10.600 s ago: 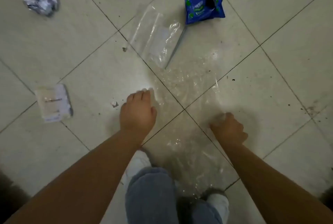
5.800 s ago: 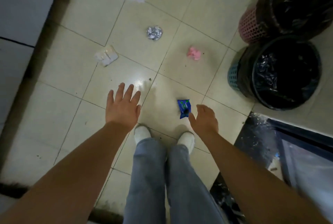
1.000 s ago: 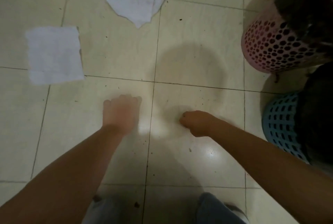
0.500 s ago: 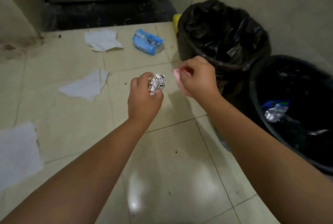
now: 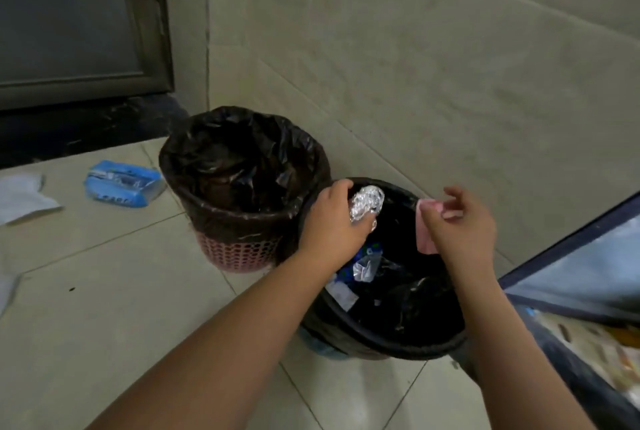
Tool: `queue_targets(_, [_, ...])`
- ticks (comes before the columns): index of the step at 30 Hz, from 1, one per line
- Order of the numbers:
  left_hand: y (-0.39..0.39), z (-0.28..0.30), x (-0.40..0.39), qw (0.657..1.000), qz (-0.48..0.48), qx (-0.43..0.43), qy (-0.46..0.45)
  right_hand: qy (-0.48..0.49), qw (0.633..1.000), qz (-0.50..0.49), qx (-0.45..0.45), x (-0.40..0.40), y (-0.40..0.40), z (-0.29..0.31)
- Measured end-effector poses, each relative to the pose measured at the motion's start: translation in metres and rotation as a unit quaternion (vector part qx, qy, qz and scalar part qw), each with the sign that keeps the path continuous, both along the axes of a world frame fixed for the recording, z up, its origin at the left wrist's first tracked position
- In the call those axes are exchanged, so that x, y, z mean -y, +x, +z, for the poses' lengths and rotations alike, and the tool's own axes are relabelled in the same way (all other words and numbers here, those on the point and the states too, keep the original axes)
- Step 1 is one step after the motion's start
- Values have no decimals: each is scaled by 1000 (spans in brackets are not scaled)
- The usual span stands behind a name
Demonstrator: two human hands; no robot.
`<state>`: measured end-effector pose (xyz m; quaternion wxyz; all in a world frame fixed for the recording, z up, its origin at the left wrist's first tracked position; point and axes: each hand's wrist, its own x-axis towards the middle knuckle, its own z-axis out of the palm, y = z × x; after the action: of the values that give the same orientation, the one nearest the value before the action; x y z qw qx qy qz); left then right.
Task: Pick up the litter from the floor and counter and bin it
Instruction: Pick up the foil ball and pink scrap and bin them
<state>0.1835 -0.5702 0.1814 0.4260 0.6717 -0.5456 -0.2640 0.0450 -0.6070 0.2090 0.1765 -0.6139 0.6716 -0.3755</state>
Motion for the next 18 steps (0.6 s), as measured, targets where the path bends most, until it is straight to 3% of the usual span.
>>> queue_targets(2, [2, -12, -2, 997, -3, 57, 49, 79, 990, 6, -113, 1, -5, -14])
queue_targets(4, [14, -23, -12, 994, 12, 104, 34, 102, 977, 36, -183, -3, 3, -24])
queue_targets(12, [132, -74, -104, 947, 95, 301, 58, -41, 911, 315, -262, -56, 159, -46])
queue_targets(15, [189, -80, -156, 909, 187, 331, 170, -36, 867, 410, -282, -86, 235, -61])
queue_targets(18, [237, -73, -219, 855, 281, 323, 293, -12, 793, 516, -323, -128, 302, -81])
